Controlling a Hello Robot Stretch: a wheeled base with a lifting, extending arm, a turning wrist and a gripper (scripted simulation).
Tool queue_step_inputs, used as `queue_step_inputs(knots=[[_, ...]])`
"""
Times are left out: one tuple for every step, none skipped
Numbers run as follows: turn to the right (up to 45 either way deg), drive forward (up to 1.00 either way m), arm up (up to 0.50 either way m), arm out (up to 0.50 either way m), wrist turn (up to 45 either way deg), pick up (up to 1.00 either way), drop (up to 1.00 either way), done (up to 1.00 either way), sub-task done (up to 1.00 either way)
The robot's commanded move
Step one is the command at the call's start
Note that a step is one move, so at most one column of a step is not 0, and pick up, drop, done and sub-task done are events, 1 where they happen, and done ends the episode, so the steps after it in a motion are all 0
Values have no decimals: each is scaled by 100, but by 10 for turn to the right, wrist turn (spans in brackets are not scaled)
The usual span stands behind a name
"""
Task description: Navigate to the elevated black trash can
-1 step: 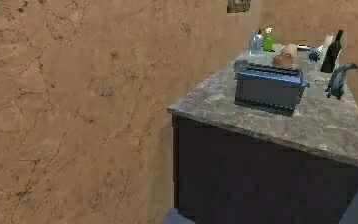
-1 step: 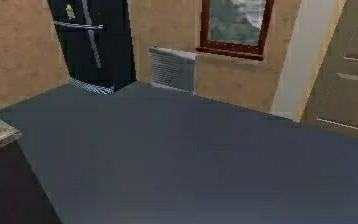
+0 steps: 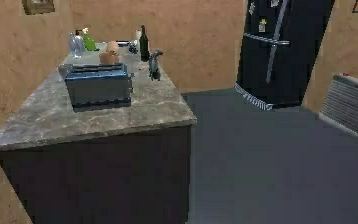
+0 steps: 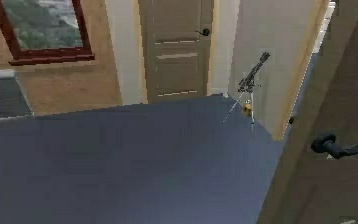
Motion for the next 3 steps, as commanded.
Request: queue_step_inputs(knots=[[120, 0, 0, 0, 0, 0, 0, 0, 0], [0, 10, 0, 0, 0, 0, 0, 0, 0], [450, 0, 0, 0, 0, 0, 0, 0, 0]])
